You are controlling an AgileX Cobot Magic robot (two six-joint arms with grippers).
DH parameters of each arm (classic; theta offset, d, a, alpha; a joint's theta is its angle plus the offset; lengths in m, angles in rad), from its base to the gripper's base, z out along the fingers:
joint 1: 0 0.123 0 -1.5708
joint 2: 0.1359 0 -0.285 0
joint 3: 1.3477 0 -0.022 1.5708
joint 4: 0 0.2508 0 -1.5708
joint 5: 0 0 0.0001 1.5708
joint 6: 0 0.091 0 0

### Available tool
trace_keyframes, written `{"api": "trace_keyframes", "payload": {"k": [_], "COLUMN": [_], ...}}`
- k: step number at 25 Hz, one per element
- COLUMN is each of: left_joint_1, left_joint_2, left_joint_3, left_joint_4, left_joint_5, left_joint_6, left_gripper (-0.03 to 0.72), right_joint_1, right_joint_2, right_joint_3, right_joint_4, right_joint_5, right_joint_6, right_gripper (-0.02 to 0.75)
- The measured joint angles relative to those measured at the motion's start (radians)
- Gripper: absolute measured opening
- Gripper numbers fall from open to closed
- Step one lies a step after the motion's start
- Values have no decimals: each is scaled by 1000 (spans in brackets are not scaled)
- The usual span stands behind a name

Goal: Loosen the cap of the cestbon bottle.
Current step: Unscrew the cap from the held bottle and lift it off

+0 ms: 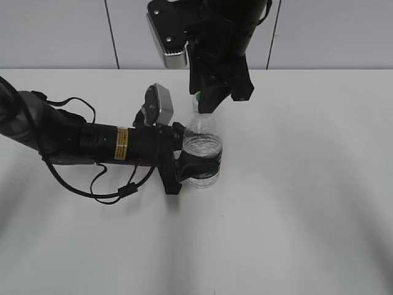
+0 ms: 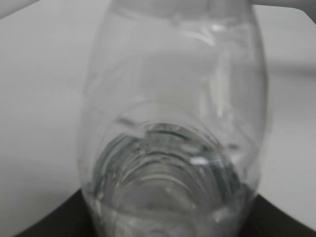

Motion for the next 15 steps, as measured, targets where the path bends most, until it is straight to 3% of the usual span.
{"api": "trace_keyframes", "payload": {"k": [15], "left_joint_1": [-1], "left_joint_2": [0], "left_joint_3": [0], "left_joint_4": [18], "left_joint_5": [-8], "left_joint_6": [-7], "left_gripper": [360], "right_joint_1": [0], "right_joint_2": [-38], "right_joint_3": [0], "right_joint_4": [-5], "right_joint_5": [-17], "right_joint_6": [8], "right_gripper": [298]}}
